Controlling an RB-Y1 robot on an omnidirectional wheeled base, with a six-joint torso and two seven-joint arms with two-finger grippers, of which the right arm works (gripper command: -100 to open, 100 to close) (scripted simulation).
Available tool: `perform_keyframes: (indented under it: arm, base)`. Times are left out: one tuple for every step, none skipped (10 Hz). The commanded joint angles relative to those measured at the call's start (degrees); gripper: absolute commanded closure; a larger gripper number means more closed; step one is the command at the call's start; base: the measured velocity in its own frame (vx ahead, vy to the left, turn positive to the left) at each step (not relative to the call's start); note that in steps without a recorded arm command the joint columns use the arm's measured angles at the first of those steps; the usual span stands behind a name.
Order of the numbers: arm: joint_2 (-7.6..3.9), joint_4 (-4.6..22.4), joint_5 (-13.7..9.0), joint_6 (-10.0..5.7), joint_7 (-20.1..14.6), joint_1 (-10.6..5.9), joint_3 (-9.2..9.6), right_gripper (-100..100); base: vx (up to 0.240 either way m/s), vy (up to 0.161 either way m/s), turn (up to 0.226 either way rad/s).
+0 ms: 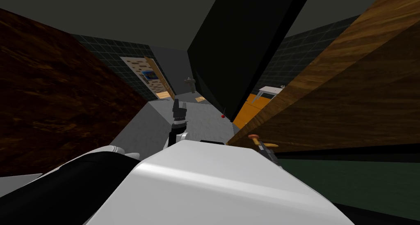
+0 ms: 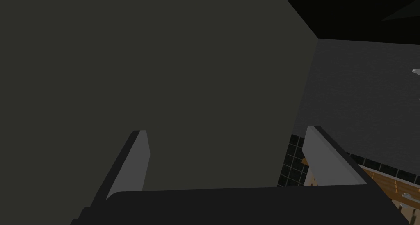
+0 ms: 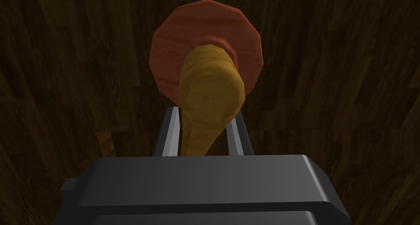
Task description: Pull the door open
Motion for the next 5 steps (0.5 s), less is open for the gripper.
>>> perform_keyframes:
  arm:
    - [1.08, -0.21, 0.63, -1.64, 0.21, 1.14, 1.42, 100]
    - [1.31, 0.45, 0.65, -2.56, 0.15, 1.35, 1.72, 100]
    - [1.31, 0.45, 0.65, -2.56, 0.15, 1.35, 1.72, 100]
    - [1.31, 0.45, 0.65, -2.56, 0.15, 1.35, 1.72, 100]
    - [1.31, 0.45, 0.65, -2.56, 0.15, 1.35, 1.72, 100]
  base:
    - [0.005, -0.01, 0.036]
    - [0.01, -0.02, 0.008]
    - [-0.001, -0.019, 0.008]
    - [-0.012, 0.0, -0.002]
    - [0.0, 0.0, 0.0]
